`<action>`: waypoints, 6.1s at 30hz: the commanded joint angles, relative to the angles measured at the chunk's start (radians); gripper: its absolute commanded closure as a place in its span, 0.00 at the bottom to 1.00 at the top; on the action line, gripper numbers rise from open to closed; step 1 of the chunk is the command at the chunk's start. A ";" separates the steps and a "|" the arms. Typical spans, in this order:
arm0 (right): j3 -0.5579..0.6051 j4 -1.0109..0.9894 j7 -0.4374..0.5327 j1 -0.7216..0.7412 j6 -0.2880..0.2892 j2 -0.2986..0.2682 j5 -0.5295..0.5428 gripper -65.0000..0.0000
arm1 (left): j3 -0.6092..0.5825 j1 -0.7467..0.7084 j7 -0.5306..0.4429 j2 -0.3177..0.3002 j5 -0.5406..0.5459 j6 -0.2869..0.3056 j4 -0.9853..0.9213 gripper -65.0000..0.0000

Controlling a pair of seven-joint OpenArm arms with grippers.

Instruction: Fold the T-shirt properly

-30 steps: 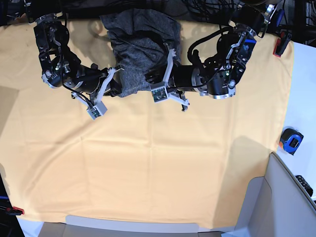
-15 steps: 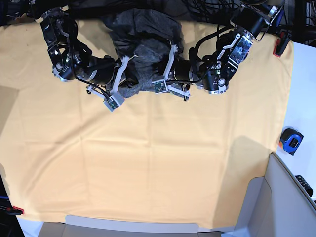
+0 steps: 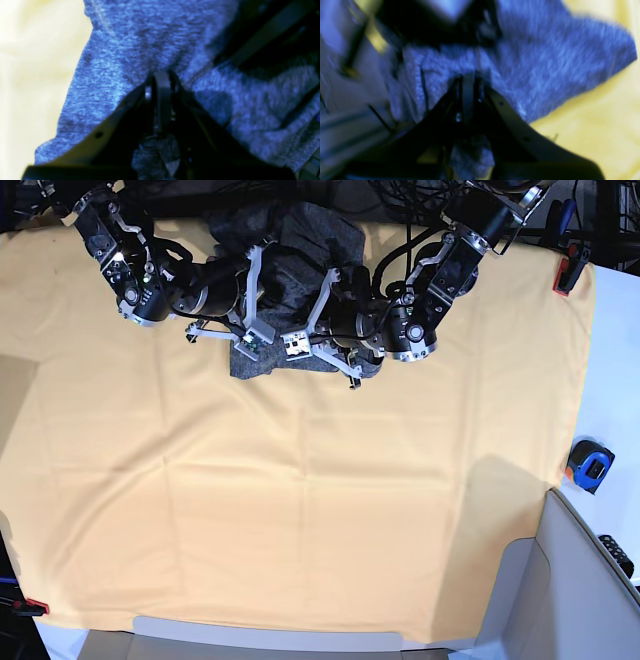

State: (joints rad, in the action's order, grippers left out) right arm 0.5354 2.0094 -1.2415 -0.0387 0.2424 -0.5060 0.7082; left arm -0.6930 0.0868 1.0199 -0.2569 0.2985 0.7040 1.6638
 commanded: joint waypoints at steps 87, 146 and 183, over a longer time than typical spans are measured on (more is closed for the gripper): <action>-0.262 0.034 0.139 0.059 0.151 -0.082 0.129 1.00 | 0.290 -0.097 0.000 -0.005 -0.055 -0.006 0.368 0.76; -0.346 -0.563 0.147 0.193 0.148 0.465 -0.401 1.00 | 0.212 -0.351 0.259 -0.086 -0.049 -0.006 0.410 1.00; -0.868 -0.456 0.087 0.087 0.044 0.429 0.339 0.39 | 0.902 -0.376 0.311 0.077 0.071 -0.006 0.410 0.66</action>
State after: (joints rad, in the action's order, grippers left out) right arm -0.3374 1.5345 -1.1633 0.0322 0.2829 -0.0814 1.0275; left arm 0.1997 -0.2955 1.3365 -0.1696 0.3779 0.6998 2.0613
